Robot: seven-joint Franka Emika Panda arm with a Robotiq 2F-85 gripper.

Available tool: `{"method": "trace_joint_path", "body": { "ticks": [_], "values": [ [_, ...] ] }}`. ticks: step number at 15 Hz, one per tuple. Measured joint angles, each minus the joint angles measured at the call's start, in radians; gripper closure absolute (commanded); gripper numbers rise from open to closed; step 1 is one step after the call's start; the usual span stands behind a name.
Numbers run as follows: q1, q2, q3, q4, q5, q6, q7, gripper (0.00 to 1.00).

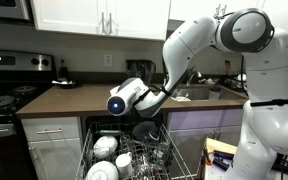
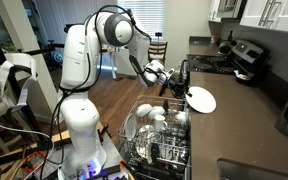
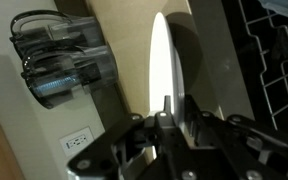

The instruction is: Move the plate from the kitchen holder and put it on the kitchen base table

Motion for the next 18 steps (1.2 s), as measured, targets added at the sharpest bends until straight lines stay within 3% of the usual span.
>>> {"method": "trace_joint_path", "body": {
  "ticks": [1,2,3,4,7,9,10,12,13,15,16,17,18],
  "values": [
    [0.000,0.000,0.000,0.000,0.000,0.000,0.000,0.74],
    [0.000,0.001,0.000,0.001,0.001,0.000,0.000,0.88],
    [0.000,0.003,0.000,0.001,0.006,0.002,0.000,0.74],
    [0.000,0.007,0.000,0.001,0.010,0.002,0.000,0.91],
    [0.000,0.020,0.000,0.001,0.015,0.003,0.000,0.96],
    [0.000,0.025,-0.001,0.002,0.015,0.002,0.000,0.79],
    [0.000,0.025,-0.001,0.003,0.015,0.002,0.000,0.94],
    [0.000,0.027,-0.001,0.003,0.016,0.004,0.000,0.95],
    [0.000,0.027,-0.001,0.004,0.016,0.003,0.000,0.79],
    [-0.001,0.028,-0.002,0.006,0.016,0.003,-0.001,0.71],
    [-0.001,0.029,-0.002,0.006,0.017,0.005,-0.001,0.85],
    [-0.002,0.030,-0.003,0.006,0.018,0.005,-0.001,0.74],
    [-0.002,0.031,-0.003,0.007,0.019,0.005,-0.001,0.86]
  ]
}}
